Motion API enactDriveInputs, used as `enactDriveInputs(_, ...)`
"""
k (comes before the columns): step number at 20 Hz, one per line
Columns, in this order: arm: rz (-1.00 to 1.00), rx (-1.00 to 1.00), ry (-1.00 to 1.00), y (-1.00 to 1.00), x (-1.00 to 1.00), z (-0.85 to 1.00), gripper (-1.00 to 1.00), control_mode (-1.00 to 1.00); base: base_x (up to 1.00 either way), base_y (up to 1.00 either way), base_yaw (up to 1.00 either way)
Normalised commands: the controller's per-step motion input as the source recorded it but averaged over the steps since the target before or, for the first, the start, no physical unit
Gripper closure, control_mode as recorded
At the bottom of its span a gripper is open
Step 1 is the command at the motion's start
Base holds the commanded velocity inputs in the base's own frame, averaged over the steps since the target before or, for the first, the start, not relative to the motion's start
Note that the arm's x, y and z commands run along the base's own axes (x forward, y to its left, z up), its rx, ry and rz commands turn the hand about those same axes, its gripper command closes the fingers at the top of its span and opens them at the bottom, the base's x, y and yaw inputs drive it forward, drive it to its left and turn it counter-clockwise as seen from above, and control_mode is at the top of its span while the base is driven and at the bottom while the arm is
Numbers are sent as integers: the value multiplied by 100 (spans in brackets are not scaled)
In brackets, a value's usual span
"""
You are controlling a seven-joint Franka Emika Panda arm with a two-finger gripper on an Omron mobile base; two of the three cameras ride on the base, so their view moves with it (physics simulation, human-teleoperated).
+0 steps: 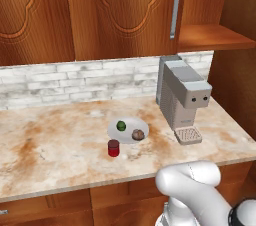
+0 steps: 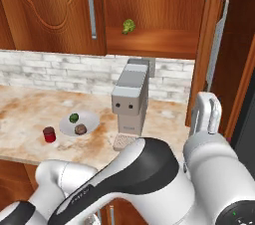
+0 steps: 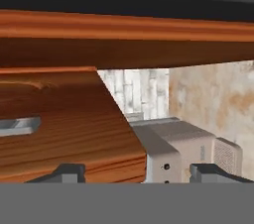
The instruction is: Pick the avocado and bread from the counter and place them on the plate. Then pick the jam from the cabinet and place it next to the plate. Lastly close the cabinet door.
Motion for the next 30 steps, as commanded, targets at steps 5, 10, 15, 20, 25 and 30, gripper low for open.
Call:
enactDriveInputs(5,0,-12,0,64,92,19,-100,-100,0,0,0)
enactDriveInputs(10,0,-16,0,85,100,20,-100,-100,0,0,0)
enactDriveInputs(15,7,-11,0,79,100,3,-100,-100,0,0,0)
enactDriveInputs(20,12,-10,0,73,100,7,-100,-100,0,0,0)
enactDriveInputs(25,12,-5,0,54,100,29,-100,-100,0,0,0)
enactDriveInputs(30,17,0,0,1,100,48,-100,-100,0,0,0)
